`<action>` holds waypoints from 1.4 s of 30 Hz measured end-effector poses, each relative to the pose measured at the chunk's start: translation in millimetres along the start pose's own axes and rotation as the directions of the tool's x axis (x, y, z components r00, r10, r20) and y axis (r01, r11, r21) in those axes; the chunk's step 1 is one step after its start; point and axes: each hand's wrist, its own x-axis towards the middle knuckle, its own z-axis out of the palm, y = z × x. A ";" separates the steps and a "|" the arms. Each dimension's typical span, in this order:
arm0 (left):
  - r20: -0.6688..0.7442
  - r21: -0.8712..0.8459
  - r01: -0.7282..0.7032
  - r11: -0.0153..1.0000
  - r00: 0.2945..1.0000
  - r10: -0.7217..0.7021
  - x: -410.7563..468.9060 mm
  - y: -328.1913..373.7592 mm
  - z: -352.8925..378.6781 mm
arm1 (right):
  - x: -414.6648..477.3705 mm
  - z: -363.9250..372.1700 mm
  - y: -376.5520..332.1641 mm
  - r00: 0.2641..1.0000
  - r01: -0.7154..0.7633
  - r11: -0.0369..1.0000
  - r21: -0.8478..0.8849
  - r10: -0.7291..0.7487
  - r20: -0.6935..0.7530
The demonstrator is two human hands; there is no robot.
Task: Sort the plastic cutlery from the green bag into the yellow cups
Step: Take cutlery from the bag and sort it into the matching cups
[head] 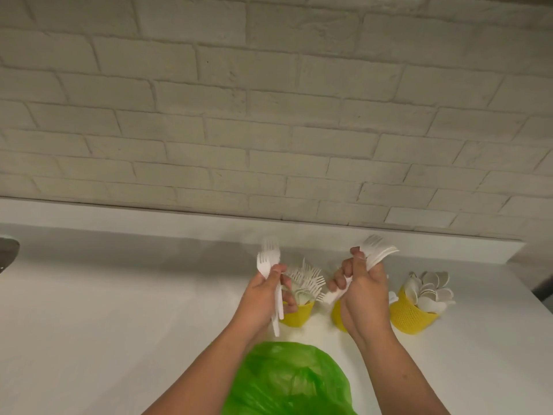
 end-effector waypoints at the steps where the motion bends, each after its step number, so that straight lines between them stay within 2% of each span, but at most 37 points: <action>1: -0.014 -0.081 0.004 0.997 1.000 -0.006 3.1 1.5 -3.2 | 1.4 -1.1 -0.2 1.000 0.012 1.000 -0.004 -0.012 0.014; 4: 0.001 -0.193 0.016 0.981 1.000 -0.016 8.2 11.7 -8.7 | 4.4 3.7 -0.6 0.999 0.029 0.998 -0.052 -0.027 0.037; 7: -0.026 -0.090 -0.048 0.995 0.999 0.046 10.2 21.6 -6.1 | 12.8 17.7 2.0 1.000 0.019 0.998 -0.060 -0.019 -0.003; 10: -0.068 -0.074 -0.103 0.992 0.993 0.098 16.8 31.8 3.2 | 24.3 33.1 7.0 1.000 0.015 0.999 -0.049 -0.016 -0.015; 13: -0.153 -0.026 -0.187 0.982 0.972 0.181 29.0 33.2 9.2 | 22.7 42.1 23.1 0.998 0.044 0.974 -0.222 -0.032 0.057; 16: -0.224 -0.014 -0.221 0.975 0.951 0.212 38.4 28.9 12.0 | 13.2 40.4 45.4 0.997 0.055 0.923 -0.380 -0.031 0.069; 21: -0.295 0.053 -0.225 0.973 0.927 0.231 47.0 20.4 17.1 | 13.8 29.3 71.3 0.949 0.312 0.827 -0.468 -0.250 0.191; 24: -0.289 0.183 -0.238 0.954 0.914 0.284 52.3 14.8 11.8 | 32.1 15.1 85.3 0.917 0.396 0.682 -0.615 -0.327 0.227; 27: -0.267 0.237 -0.262 0.936 0.909 0.321 57.1 9.0 6.4 | 48.0 2.3 92.5 0.892 0.448 0.532 -0.719 -0.323 0.316; 30: -0.208 0.273 -0.285 0.919 0.915 0.345 57.2 3.8 7.5 | 48.9 -3.0 91.4 0.818 0.552 0.303 -0.777 -0.379 0.433; 31: -0.183 0.279 -0.307 0.910 0.913 0.364 55.8 1.1 8.6 | 46.1 -3.2 89.1 0.803 0.565 0.258 -0.784 -0.390 0.451; 36: -0.093 0.336 -0.373 0.865 0.901 0.425 56.4 -19.5 7.3 | 38.3 -9.0 91.5 0.804 0.554 0.340 -0.760 -0.456 0.382; 39: -0.048 0.385 -0.392 0.836 0.896 0.442 63.1 -30.2 6.4 | 42.6 -19.1 103.0 0.864 0.482 0.272 -0.833 -0.303 0.402; 42: -0.073 0.420 -0.398 0.816 0.881 0.468 71.4 -35.8 7.4 | 45.9 -24.7 105.3 0.859 0.503 0.264 -0.823 -0.263 0.440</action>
